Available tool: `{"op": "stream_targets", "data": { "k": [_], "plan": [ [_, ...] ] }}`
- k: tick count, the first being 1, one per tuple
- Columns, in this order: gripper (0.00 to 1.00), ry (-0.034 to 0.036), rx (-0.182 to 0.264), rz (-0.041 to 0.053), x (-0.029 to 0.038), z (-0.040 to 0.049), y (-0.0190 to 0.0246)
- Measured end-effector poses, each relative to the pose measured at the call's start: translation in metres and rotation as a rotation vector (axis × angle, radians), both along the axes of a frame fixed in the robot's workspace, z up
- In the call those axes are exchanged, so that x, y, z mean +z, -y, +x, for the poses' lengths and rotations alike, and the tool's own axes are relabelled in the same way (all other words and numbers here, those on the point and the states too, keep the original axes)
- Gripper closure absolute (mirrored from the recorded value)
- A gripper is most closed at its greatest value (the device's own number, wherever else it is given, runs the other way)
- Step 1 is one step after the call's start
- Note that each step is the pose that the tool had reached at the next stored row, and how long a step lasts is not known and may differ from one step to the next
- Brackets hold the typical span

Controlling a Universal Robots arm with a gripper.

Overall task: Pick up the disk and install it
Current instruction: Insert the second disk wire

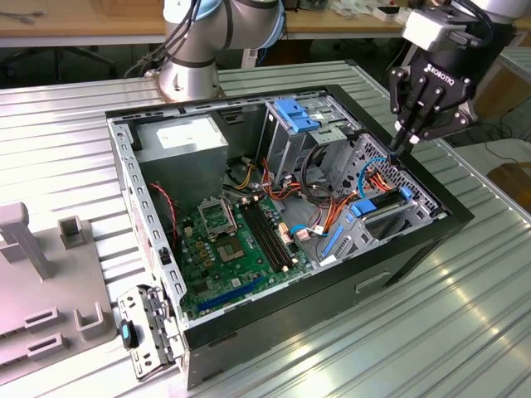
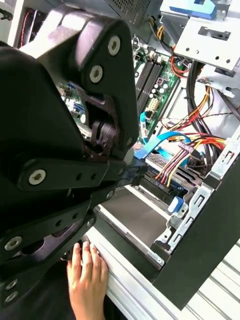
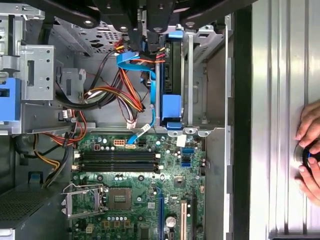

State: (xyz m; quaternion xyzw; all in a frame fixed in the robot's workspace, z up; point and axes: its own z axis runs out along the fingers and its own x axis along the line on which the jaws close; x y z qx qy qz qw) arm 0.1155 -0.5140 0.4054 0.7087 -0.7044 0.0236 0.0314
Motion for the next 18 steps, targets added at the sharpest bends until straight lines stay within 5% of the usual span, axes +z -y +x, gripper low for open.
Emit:
{"op": "stream_targets", "data": {
  "k": [1, 4, 6, 9, 12, 14, 15, 18],
  "plan": [
    [0.76, -0.0001, 0.0, -0.0056, 0.0, 0.0, -0.0024],
    [0.76, 0.0, 0.0, -0.0289, 0.0, 0.0, -0.01],
    [0.68, -0.0003, 0.0, -0.086, -0.0001, 0.0, -0.0105],
    [0.68, -0.0004, 0.0, -0.1152, -0.0037, -0.0002, -0.017],
    [0.68, -0.0003, 0.001, -0.1726, -0.0076, -0.0006, -0.0252],
    [0.68, -0.0002, 0.001, -0.1873, -0.0093, -0.0013, -0.0272],
    [0.68, -0.0003, 0.002, -0.1982, -0.0108, -0.0014, -0.0349],
    [0.68, -0.0011, 0.002, -0.218, -0.0135, -0.0015, -0.041]
  ]
}}
